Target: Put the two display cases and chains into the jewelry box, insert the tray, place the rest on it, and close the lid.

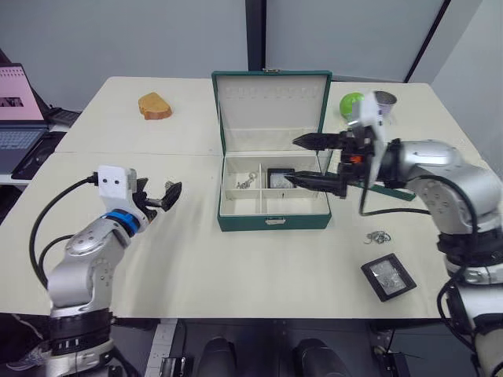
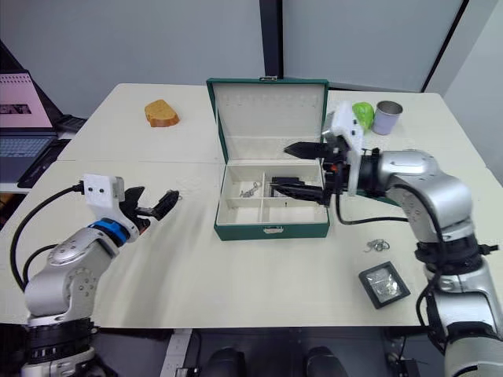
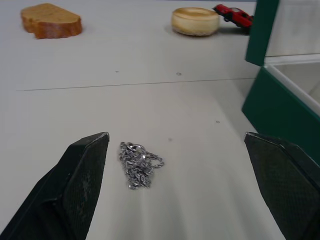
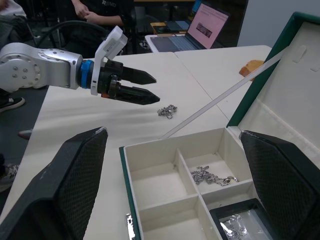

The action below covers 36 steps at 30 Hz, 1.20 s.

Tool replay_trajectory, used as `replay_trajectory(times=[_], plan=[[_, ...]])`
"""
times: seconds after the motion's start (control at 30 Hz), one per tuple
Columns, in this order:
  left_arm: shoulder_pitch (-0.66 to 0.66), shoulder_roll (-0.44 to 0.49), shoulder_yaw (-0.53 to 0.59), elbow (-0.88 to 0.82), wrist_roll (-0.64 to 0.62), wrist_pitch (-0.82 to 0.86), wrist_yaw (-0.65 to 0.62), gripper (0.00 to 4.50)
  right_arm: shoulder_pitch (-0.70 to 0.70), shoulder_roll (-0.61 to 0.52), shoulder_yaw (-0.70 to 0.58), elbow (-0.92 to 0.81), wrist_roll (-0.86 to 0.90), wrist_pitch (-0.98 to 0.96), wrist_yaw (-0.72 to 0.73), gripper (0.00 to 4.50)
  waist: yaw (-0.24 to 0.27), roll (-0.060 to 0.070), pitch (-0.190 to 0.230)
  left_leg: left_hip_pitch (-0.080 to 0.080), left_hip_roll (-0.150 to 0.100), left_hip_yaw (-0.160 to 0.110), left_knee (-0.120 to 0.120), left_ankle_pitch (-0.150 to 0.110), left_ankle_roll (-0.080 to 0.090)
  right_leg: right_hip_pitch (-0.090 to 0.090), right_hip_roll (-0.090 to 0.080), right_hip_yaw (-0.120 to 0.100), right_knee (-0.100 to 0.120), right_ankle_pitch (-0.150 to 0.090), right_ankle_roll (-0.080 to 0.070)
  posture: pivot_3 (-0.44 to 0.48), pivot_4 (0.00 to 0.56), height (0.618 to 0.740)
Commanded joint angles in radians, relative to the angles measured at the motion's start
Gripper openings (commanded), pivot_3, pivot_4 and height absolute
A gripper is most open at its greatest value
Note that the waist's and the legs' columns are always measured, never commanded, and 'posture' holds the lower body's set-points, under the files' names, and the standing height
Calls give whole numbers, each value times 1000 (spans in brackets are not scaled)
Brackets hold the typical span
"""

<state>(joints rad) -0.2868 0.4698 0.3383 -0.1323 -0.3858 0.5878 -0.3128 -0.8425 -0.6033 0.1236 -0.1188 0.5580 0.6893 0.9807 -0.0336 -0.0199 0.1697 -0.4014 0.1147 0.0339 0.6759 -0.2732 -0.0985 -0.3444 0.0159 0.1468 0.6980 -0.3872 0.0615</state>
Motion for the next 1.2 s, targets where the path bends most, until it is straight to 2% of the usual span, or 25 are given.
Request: replay_trajectory(times=[0.03, 0.17, 0.4, 0.7, 0.93, 1.03, 1.2], plan=[[-35, -32, -1, 12, 51, -23, 96, 4479, -51, 24, 1, 23, -36, -33, -6, 4500, 0, 0, 0, 0, 0, 0, 0, 0, 0, 0, 0, 0, 0, 0, 0, 0, 150, 740], [-72, -77, -6, 64, 89, -37, 169, 4479, -73, 55, 14, 53, -64, -38, -7, 4500, 0, 0, 0, 0, 0, -1, 0, 0, 0, 0, 0, -1, 1, 0, 0, 0, 150, 740], [-150, -120, -36, 199, 126, -64, 209, 4479, -90, 98, 25, 90, -111, -43, -31, 4500, 0, 0, 0, 0, 0, -1, 1, 0, 0, 0, 0, -1, 2, 0, 0, 0, 150, 740], [-252, -122, -75, 378, 169, -72, 219, 4479, -82, 110, 16, 86, -123, -41, -29, 4500, 0, 0, 0, 0, 0, -1, 1, 0, 0, 0, 0, -2, 2, 0, 0, 0, 150, 740], [-267, -114, -81, 428, 191, -49, 225, 4479, -69, 106, 6, 74, -121, -31, -33, 4500, 0, 0, 0, 0, 0, -1, 0, 0, 0, 0, 0, -1, 2, 0, 0, 0, 150, 740], [-259, -114, -87, 424, 191, -38, 219, 3861, -67, 103, 4, 73, -121, -32, -31, 4500, 0, 0, 0, 0, 0, -1, 0, 0, 0, 0, 0, -1, 2, 0, 0, 0, 150, 740], [-252, -114, -89, 419, 195, -24, 218, 2288, -70, 100, -3, 76, -116, -36, -24, 4500, 1, 0, 0, 0, 0, -1, 0, 0, 0, 1, 0, -2, 2, 0, 0, 0, 150, 740]])
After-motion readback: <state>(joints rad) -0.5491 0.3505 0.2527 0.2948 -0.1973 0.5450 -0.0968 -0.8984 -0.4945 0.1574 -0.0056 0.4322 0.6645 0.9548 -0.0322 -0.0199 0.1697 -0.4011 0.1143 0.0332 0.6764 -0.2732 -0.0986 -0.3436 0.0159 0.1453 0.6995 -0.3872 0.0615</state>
